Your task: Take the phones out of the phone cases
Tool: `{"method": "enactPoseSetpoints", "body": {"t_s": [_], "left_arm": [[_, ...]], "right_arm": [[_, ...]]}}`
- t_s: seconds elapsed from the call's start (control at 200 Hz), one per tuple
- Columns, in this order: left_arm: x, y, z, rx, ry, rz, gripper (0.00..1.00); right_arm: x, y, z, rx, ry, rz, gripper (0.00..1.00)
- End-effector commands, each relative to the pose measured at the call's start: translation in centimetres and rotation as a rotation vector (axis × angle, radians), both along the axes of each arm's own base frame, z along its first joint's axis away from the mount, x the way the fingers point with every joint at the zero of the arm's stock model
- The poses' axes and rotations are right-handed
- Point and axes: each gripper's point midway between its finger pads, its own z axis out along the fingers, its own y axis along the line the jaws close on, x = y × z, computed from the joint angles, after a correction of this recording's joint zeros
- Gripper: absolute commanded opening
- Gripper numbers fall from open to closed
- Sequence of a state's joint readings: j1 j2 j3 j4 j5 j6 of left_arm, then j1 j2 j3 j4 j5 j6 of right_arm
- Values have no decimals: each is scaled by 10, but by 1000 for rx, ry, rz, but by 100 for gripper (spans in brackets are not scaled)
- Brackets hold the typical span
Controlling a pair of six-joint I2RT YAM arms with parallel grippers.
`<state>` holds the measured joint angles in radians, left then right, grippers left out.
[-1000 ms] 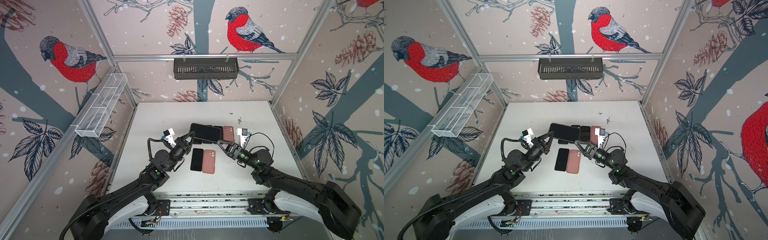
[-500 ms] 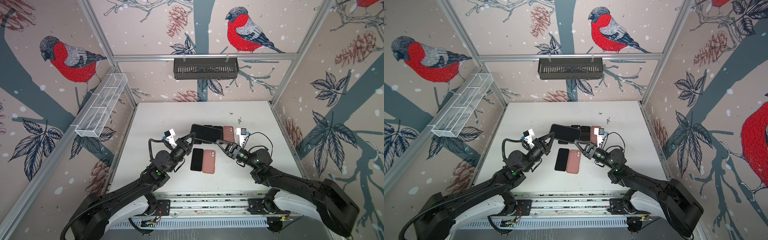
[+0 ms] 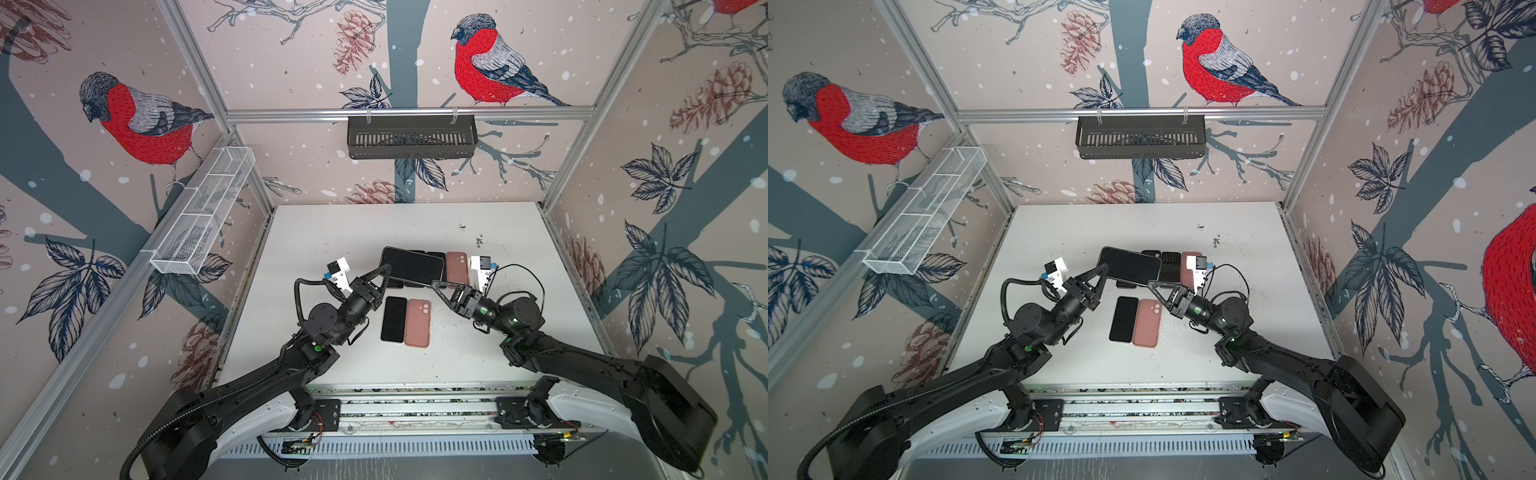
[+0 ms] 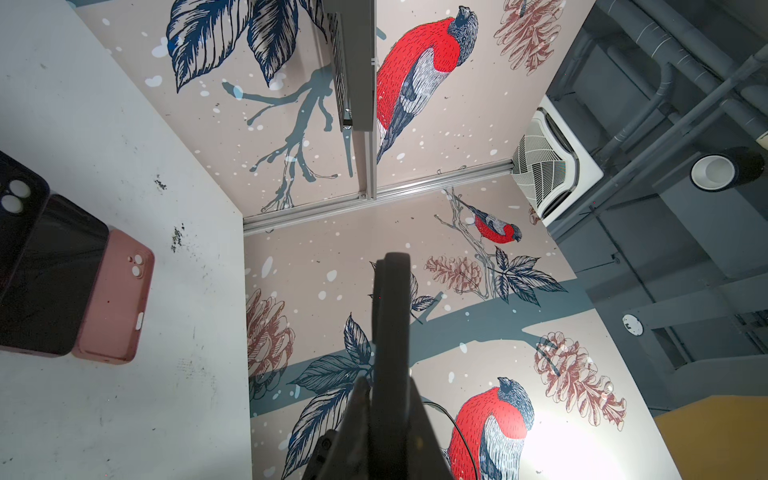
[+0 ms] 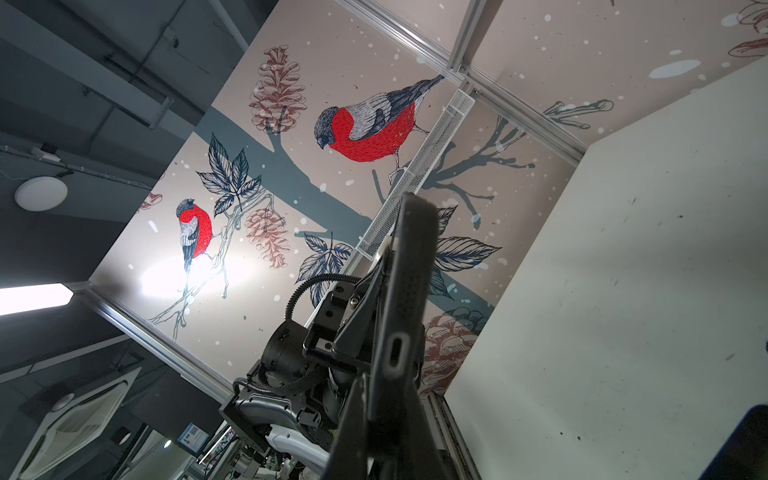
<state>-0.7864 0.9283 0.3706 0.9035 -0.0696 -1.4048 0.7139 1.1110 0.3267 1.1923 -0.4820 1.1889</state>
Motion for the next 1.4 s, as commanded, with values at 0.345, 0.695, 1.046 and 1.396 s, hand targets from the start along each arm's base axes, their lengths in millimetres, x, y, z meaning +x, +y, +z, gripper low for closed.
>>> {"method": "enactPoseSetpoints", "body": {"t_s": [0.345,0.695,1.046,1.396], "left_arm": [[-4,-12,19,7,46,-70,0],[10,-27,29,104,22,-130,0],[14,-20,32,130,-1,-149,0],[17,-35,49,632,-279,-250,0]], "right_arm": [[-27,27,-64,-428,-462,2,2],[16,-4,-67,-680,-610,-308,14],[18,-45,-58,-656,-594,-433,49],[-3,-51,-16,-562,-617,-389,75]]}}
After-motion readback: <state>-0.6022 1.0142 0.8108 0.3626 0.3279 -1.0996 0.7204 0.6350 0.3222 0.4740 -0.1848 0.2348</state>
